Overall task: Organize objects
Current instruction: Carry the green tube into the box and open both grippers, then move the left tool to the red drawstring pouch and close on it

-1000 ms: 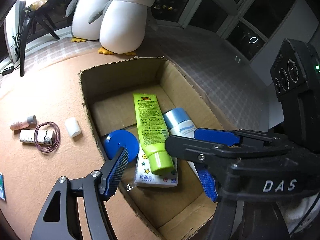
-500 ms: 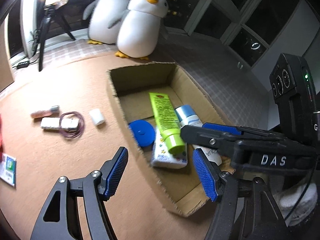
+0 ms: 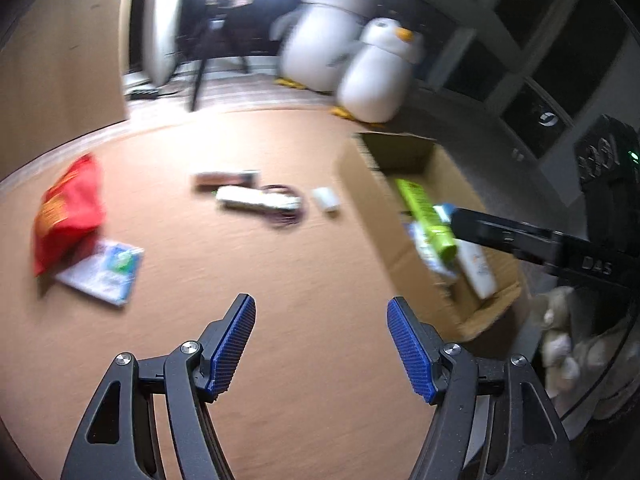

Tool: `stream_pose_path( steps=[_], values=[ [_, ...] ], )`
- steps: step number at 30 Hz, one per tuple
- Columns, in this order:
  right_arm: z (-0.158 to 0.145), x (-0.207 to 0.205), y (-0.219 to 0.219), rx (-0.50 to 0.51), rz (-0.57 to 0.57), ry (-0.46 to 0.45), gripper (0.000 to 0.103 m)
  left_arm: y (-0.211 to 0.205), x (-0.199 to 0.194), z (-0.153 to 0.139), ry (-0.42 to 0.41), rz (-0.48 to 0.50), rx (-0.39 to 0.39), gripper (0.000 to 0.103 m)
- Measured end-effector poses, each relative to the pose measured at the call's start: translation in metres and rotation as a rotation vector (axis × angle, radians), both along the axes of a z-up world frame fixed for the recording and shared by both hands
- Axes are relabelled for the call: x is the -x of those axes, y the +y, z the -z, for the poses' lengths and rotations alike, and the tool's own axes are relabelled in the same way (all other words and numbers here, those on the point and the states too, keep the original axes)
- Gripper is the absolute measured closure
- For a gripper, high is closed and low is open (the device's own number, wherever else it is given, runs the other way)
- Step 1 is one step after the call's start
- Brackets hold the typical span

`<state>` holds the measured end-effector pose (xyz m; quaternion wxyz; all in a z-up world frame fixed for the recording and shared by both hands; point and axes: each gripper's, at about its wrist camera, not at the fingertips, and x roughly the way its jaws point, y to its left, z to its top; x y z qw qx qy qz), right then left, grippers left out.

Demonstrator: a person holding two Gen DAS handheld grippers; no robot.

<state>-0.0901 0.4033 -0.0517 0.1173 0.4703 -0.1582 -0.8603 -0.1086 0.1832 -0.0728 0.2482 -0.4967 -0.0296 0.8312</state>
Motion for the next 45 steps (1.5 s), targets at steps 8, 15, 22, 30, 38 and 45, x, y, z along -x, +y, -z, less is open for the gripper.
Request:
stream_pose_path(
  steps=[8, 15, 22, 30, 38, 45],
  values=[
    [0.000, 0.002, -0.044, 0.023, -0.029, -0.006, 0.040, -0.095, 0.042, -0.002, 0.006, -0.182, 0.035, 0.031],
    [0.007, -0.004, -0.076, 0.022, -0.050, -0.028, 0.040, -0.154, 0.098, 0.004, -0.023, -0.285, 0.033, 0.028],
    [0.015, -0.013, -0.078, 0.018, -0.025, -0.058, 0.040, -0.200, 0.157, 0.029, -0.093, -0.383, 0.009, 0.028],
    [0.031, -0.015, -0.070, 0.029, 0.015, -0.110, 0.040, -0.186, 0.197, 0.047, -0.111, -0.368, 0.083, 0.024],
    [0.037, -0.011, -0.066, 0.030, 0.027, -0.129, 0.040, -0.173, 0.210, 0.071, -0.107, -0.358, 0.235, 0.017],
    [0.041, -0.008, -0.072, 0.026, 0.010, -0.140, 0.040, -0.209, 0.211, 0.081, -0.122, -0.421, 0.216, 0.017]
  ],
)
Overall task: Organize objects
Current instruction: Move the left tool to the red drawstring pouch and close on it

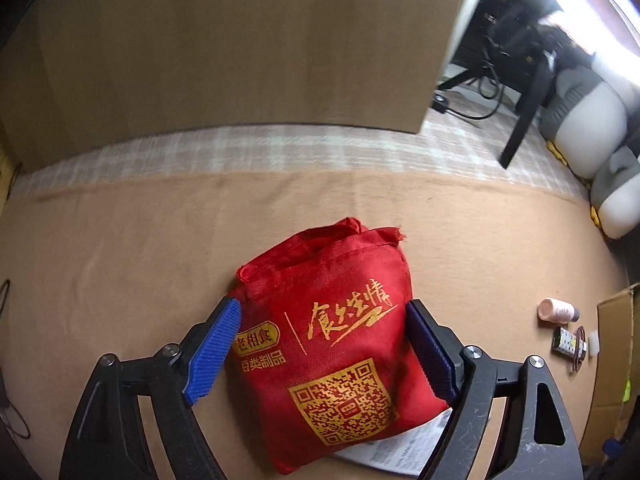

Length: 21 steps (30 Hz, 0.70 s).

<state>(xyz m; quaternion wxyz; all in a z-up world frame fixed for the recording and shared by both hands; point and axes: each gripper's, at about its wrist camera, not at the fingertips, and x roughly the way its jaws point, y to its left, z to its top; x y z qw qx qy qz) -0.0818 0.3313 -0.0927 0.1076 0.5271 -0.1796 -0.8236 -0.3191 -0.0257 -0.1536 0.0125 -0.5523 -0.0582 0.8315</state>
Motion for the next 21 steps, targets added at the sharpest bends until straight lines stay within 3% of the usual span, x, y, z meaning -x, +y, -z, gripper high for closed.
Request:
stream_pose_path(
  steps=[13, 21],
  values=[
    [-0.002, 0.004, -0.033, 0.004, -0.091, 0.007, 0.040, -0.058, -0.064, 0.008, 0.009, -0.044, 0.001, 0.017],
    [-0.001, 0.003, -0.054, 0.027, -0.144, 0.017, 0.040, -0.047, -0.133, 0.010, 0.028, -0.038, -0.022, 0.018]
  ],
)
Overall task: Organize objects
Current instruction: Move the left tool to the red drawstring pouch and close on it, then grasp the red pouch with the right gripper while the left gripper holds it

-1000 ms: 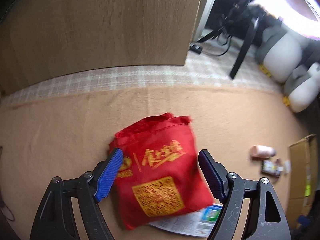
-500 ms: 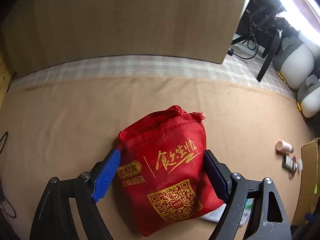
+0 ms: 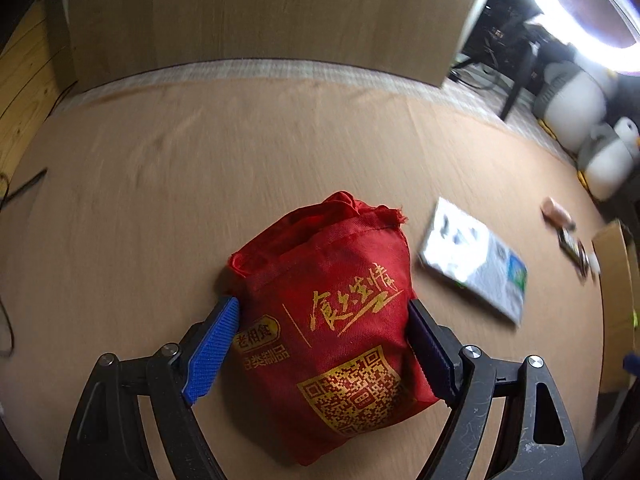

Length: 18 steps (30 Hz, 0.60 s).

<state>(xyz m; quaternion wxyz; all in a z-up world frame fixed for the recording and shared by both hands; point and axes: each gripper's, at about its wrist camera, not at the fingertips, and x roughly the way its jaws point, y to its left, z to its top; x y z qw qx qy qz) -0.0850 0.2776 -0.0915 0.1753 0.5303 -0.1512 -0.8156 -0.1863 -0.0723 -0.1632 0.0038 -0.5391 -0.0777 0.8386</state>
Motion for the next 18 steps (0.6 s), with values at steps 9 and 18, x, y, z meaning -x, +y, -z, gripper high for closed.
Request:
stream_pose_path(
  steps=[9, 18],
  values=[
    [0.011, -0.006, -0.011, 0.016, -0.015, -0.024, 0.040, 0.059, -0.059, 0.001, -0.009, 0.084, -0.078, 0.018],
    [0.018, -0.014, -0.024, 0.013, -0.054, -0.033, 0.040, 0.137, -0.099, -0.002, -0.030, 0.225, -0.171, 0.018]
  ],
)
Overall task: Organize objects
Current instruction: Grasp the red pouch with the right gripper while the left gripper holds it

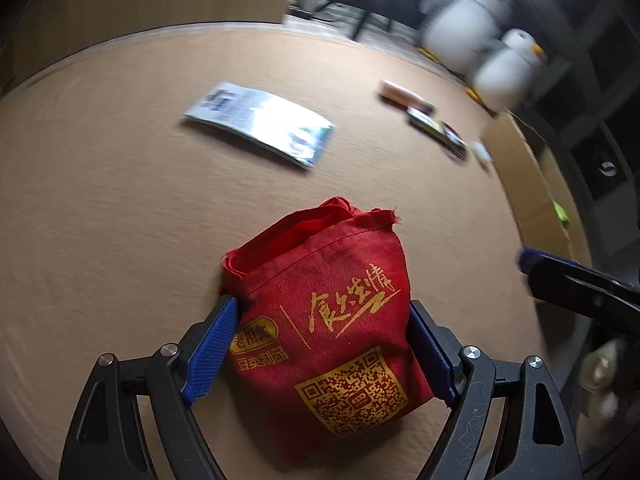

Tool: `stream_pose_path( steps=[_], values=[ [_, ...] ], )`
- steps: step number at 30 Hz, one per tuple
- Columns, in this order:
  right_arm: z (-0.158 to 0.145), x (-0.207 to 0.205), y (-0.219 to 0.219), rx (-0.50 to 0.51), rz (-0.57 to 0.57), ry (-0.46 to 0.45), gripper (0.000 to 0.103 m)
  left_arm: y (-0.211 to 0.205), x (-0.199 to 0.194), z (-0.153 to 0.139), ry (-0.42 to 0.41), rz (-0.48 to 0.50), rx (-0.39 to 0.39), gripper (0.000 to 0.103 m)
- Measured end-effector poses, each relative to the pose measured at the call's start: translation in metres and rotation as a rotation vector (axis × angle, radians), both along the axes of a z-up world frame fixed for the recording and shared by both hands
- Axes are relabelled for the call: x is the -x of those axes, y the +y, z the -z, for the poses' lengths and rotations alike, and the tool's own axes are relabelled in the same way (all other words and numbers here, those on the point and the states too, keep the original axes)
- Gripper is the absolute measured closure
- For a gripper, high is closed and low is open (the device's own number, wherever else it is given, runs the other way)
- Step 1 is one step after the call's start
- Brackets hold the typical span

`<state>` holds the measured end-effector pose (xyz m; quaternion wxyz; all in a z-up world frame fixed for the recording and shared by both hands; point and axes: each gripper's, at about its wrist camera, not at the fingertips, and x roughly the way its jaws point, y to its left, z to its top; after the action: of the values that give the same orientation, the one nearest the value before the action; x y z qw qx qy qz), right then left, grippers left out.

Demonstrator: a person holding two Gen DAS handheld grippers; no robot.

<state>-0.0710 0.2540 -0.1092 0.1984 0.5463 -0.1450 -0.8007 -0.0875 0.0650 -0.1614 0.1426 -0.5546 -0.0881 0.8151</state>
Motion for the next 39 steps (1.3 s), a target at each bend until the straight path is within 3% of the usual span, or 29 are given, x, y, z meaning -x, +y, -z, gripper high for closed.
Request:
stream_pose_path(
  steps=[7, 9, 11, 27, 35, 39],
  values=[
    [0.006, 0.002, -0.012, 0.023, -0.049, -0.027, 0.039, -0.022, -0.024, -0.020, -0.016, 0.026, -0.059, 0.012],
    [0.010, 0.003, -0.019, 0.031, -0.079, -0.045, 0.035, -0.032, -0.032, -0.021, -0.034, 0.026, -0.087, 0.012],
    [0.014, 0.004, -0.026, 0.031, -0.108, -0.062, 0.031, -0.039, -0.038, -0.018, -0.054, 0.020, -0.101, 0.012],
    [0.039, 0.008, -0.079, -0.022, -0.282, -0.148, 0.031, -0.037, -0.045, 0.001, -0.123, 0.016, -0.222, 0.013],
    [0.034, 0.004, -0.074, -0.024, -0.270, -0.134, 0.031, -0.026, -0.041, -0.005, -0.100, 0.045, -0.204, 0.027],
    [0.028, 0.003, -0.065, -0.014, -0.249, -0.126, 0.031, -0.013, -0.036, -0.013, -0.073, 0.073, -0.193, 0.027]
  ],
)
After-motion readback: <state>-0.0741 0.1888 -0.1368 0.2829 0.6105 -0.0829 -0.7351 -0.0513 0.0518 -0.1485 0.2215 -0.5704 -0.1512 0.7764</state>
